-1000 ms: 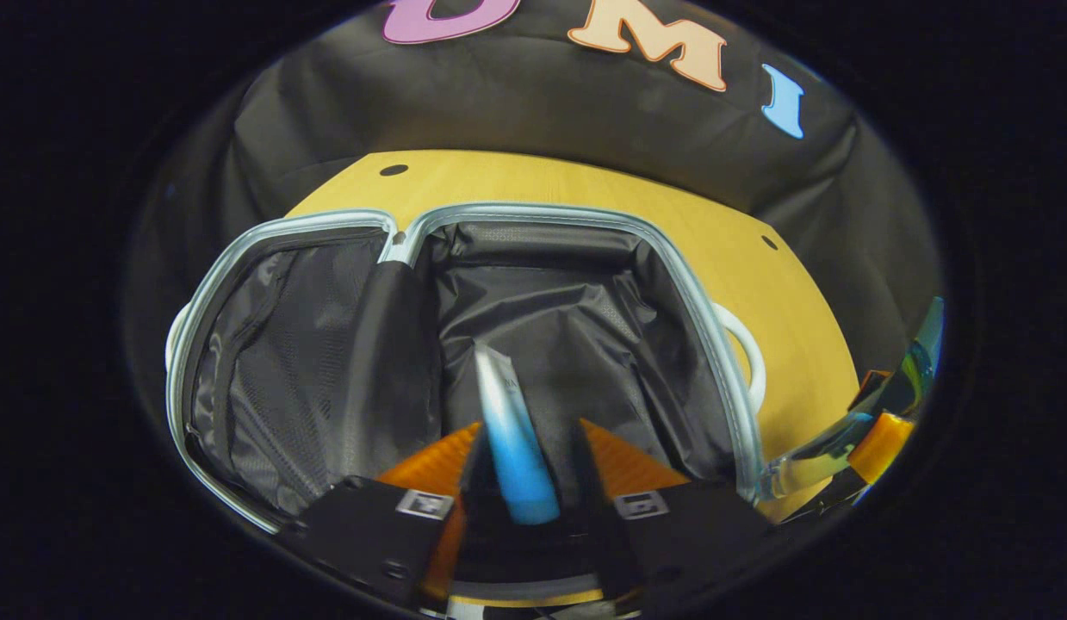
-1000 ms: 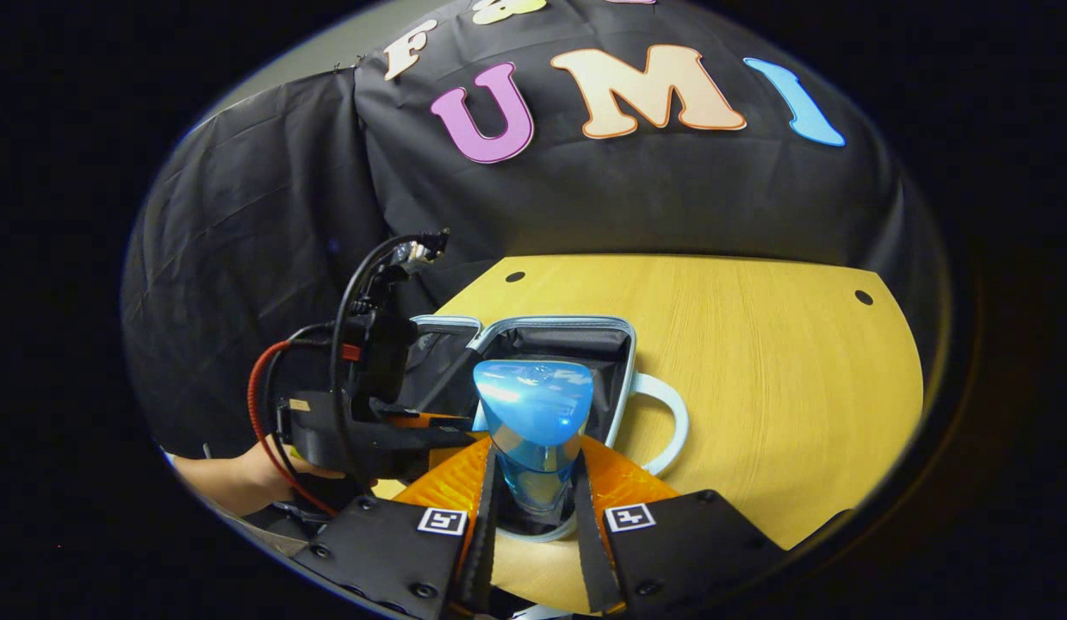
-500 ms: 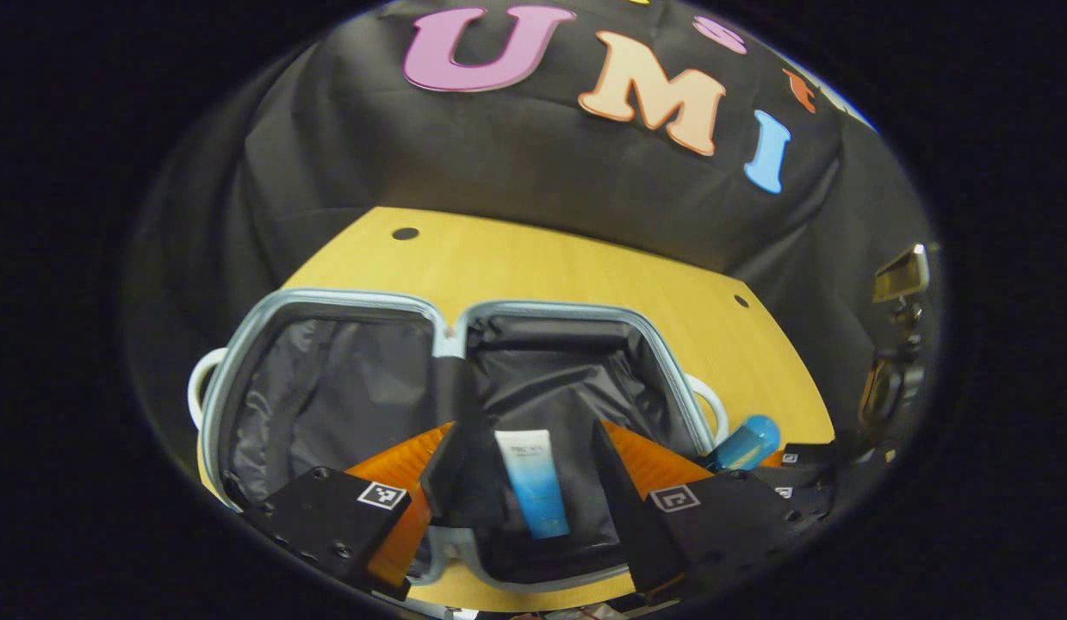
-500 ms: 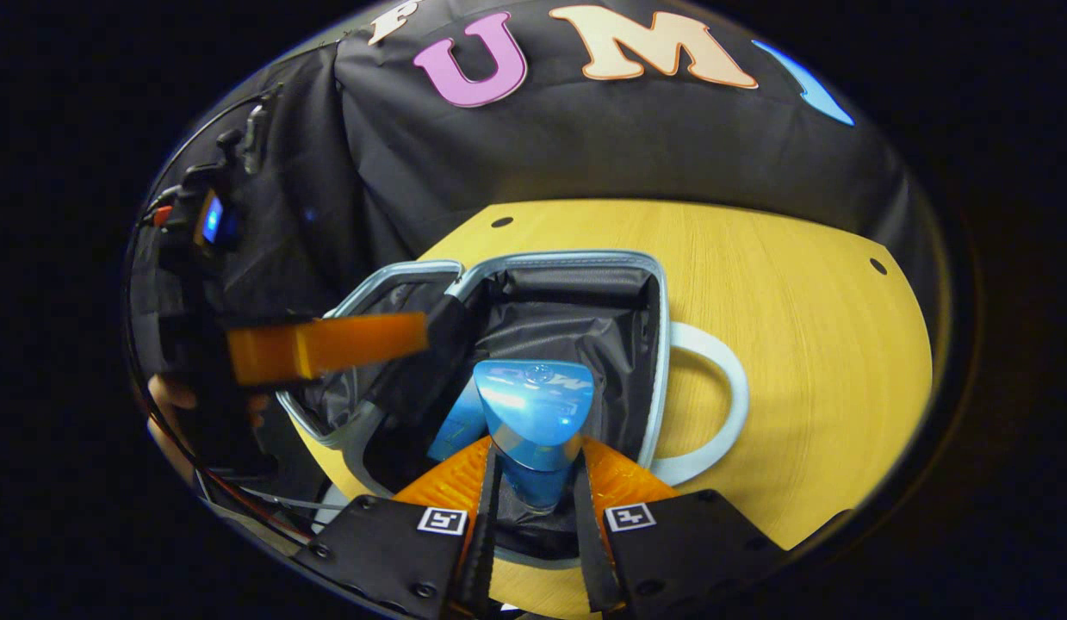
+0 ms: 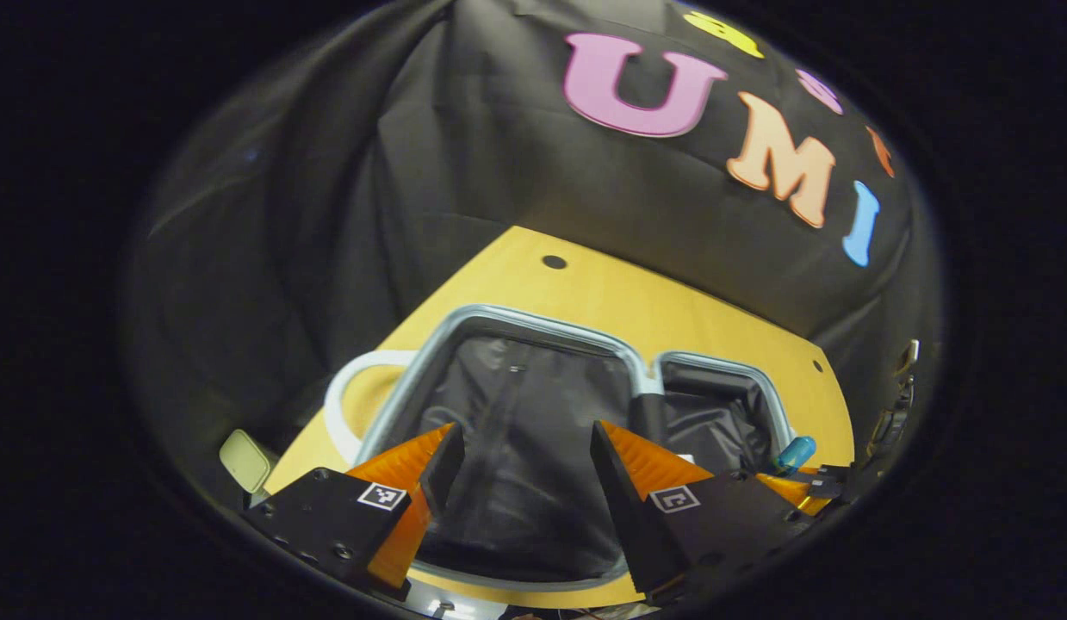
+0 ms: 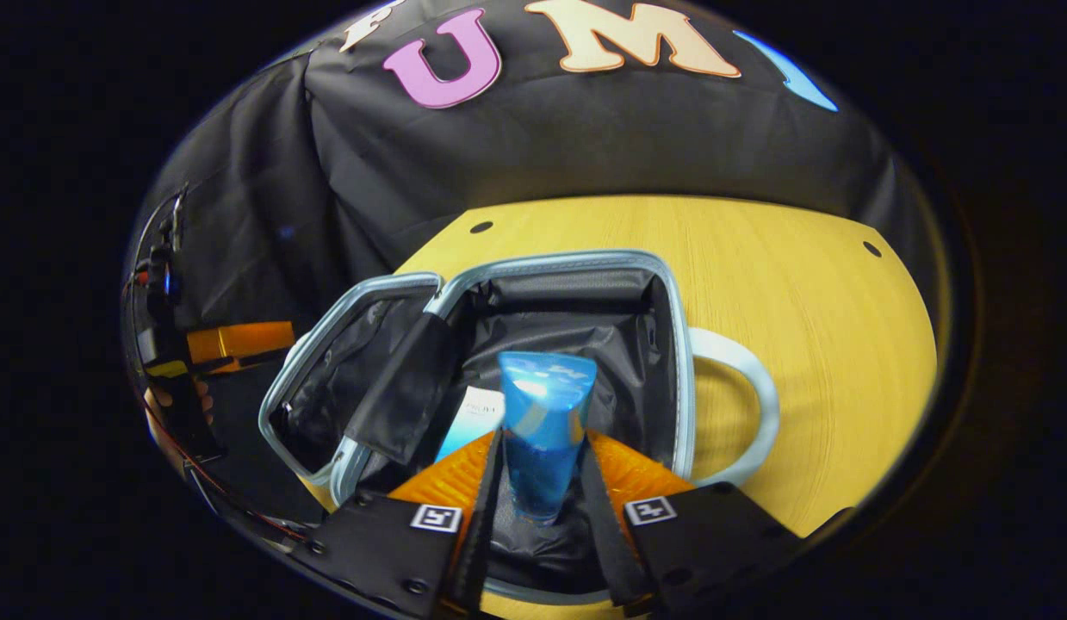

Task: First open the suitcase, pack the skin care products into it, and then close the suitcase.

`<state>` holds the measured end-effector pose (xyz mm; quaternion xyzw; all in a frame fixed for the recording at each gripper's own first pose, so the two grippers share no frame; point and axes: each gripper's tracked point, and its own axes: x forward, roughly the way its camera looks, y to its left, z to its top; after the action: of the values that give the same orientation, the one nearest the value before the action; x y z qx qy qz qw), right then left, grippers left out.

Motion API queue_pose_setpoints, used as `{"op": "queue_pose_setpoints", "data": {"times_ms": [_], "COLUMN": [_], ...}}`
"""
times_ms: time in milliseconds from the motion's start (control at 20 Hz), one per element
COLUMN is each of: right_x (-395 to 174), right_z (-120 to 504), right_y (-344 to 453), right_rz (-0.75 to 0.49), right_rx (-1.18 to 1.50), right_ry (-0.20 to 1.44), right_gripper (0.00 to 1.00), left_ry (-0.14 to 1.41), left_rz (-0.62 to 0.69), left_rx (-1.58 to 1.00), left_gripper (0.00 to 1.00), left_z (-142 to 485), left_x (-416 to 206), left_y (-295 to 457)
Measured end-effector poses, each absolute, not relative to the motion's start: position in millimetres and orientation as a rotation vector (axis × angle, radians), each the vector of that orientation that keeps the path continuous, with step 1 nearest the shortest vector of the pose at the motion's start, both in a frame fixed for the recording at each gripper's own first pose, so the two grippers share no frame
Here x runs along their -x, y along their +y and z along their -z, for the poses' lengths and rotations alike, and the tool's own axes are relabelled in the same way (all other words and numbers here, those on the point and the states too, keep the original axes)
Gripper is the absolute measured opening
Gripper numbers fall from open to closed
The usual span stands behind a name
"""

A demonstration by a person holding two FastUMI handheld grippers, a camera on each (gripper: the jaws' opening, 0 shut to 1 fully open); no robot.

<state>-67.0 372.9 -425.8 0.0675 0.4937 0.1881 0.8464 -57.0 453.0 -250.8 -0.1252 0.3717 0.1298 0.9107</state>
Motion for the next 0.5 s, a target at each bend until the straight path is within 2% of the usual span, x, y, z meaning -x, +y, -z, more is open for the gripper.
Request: {"op": "queue_pose_setpoints", "data": {"times_ms": [100,150,200,250,300,400,450,500], "right_x": [56.9,51.6,45.8,42.8,38.8,34.0,31.7,28.8], "right_z": [414.0,407.8,404.0,393.9,388.6,375.8,371.4,367.0], "right_y": [371.4,371.2,371.9,370.9,368.2,364.9,362.6,359.4], "right_rz": [-0.389,-0.389,-0.387,-0.388,-0.38,-0.373,-0.367,-0.359], "right_rx": [-0.134,-0.128,-0.124,-0.125,-0.116,-0.116,-0.115,-0.113], "right_ry": [1.004,0.982,0.956,0.935,0.916,0.892,0.884,0.875], "right_gripper": [0.7,0.72,0.97,1.0,0.99,0.98,0.98,0.98], "left_ry": [0.765,0.765,0.763,0.761,0.763,0.786,0.803,0.821], "left_rz": [-0.323,-0.349,-0.378,-0.401,-0.426,-0.458,-0.465,-0.479], "left_rx": [0.263,0.264,0.265,0.267,0.273,0.288,0.289,0.29], "left_gripper": [0.87,0.87,0.87,0.87,0.91,0.87,0.92,0.87], "left_z": [252.9,253.6,256.2,258.5,259.9,267.2,275.2,283.4], "left_x": [64.8,66.2,66.1,65.4,65.5,68.2,67.5,68.2], "left_y": [488.8,505.0,519.3,532.8,548.1,572.6,579.9,588.4]}}
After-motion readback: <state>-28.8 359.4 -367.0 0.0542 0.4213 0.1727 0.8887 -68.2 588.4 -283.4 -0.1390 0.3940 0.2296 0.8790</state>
